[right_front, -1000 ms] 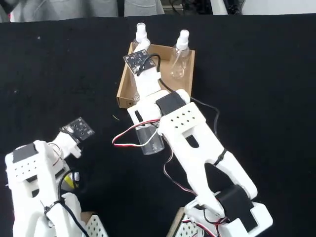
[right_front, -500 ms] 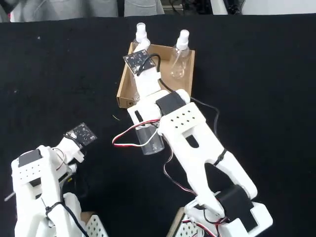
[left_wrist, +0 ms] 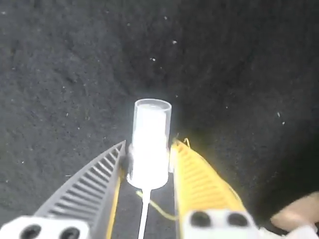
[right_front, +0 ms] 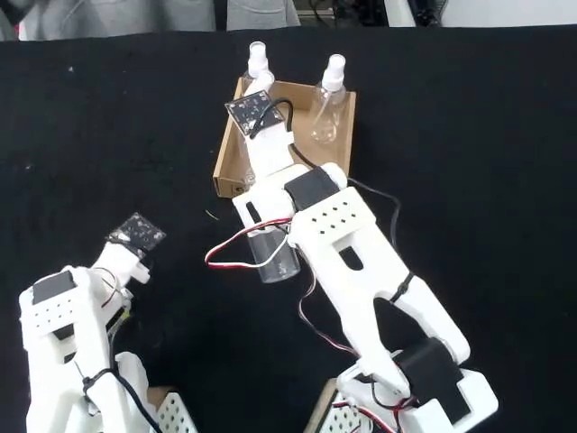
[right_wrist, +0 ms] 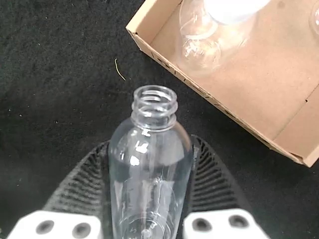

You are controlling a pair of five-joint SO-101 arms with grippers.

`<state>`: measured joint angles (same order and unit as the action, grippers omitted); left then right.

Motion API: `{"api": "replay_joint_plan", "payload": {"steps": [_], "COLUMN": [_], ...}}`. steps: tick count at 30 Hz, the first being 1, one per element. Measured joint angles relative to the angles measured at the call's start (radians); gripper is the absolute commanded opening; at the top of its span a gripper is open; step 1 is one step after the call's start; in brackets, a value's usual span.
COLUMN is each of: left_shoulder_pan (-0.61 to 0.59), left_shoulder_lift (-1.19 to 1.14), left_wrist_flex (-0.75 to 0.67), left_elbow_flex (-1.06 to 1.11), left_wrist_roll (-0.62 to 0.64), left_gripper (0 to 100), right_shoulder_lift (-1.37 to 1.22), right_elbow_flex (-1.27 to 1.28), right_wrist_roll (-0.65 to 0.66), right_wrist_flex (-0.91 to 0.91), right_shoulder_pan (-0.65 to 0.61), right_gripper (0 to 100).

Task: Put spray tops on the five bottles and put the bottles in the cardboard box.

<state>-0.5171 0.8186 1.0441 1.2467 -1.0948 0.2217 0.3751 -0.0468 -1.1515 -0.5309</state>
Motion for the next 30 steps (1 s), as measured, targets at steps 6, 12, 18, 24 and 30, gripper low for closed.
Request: {"api": "replay_joint_plan", "payload": {"steps": [6,12,18,24,30], "left_shoulder_pan": [0.000,0.000,0.009,0.011,0.011], "left_shoulder_lift": [0.000,0.000,0.000,0.000,0.000], "left_wrist_flex": [0.072,0.230,0.284,0.285,0.285], "left_elbow_flex": [-0.055,-0.204,-0.316,-0.381,-0.471], "left_wrist_roll": [0.078,0.170,0.354,0.526,0.733], "left_gripper": [10,10,10,9,9], "right_shoulder_lift": [0.000,0.000,0.000,0.000,0.092], "right_elbow_flex": [0.000,0.000,0.000,0.000,0.000], "right_wrist_roll": [0.000,0.000,0.000,0.000,0.000], "right_wrist_flex": [0.000,0.000,0.000,0.000,-0.018], "right_shoulder_pan": [0.000,0.000,0.000,0.000,0.000], "right_gripper": [2.5,2.6,2.6,2.2,2.2]}}
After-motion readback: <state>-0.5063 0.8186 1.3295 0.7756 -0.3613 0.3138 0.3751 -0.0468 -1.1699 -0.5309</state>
